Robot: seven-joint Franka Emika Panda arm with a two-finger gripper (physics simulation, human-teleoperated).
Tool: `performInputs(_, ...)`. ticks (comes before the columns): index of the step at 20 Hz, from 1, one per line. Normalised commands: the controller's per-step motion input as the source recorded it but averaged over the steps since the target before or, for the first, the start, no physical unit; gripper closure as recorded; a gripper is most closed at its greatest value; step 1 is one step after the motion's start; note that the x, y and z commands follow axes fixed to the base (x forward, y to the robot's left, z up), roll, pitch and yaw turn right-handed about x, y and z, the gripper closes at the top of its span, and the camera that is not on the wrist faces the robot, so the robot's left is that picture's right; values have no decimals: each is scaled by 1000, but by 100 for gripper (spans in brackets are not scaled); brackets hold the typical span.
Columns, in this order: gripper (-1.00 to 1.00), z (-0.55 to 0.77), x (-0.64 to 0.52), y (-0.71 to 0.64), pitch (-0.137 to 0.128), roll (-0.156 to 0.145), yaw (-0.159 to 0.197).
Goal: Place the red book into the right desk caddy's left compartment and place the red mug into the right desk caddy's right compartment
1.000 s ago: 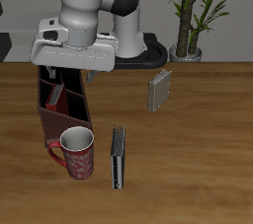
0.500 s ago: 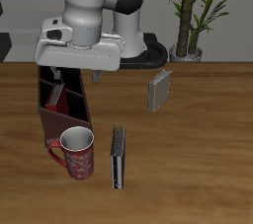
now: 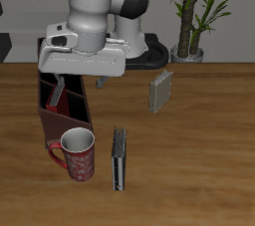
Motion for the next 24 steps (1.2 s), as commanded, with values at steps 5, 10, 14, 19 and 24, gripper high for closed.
performInputs(5, -100, -271, 233, 287, 6, 12, 107)
performInputs(10, -100, -175, 35, 74, 17, 2, 37)
performInputs(14, -100, -236, -58, 13, 8, 14, 37)
performInputs(19, -100, -234, -104, -56, 17, 16, 40)
performInputs(24, -100, -187, -50, -143, 11, 6, 60)
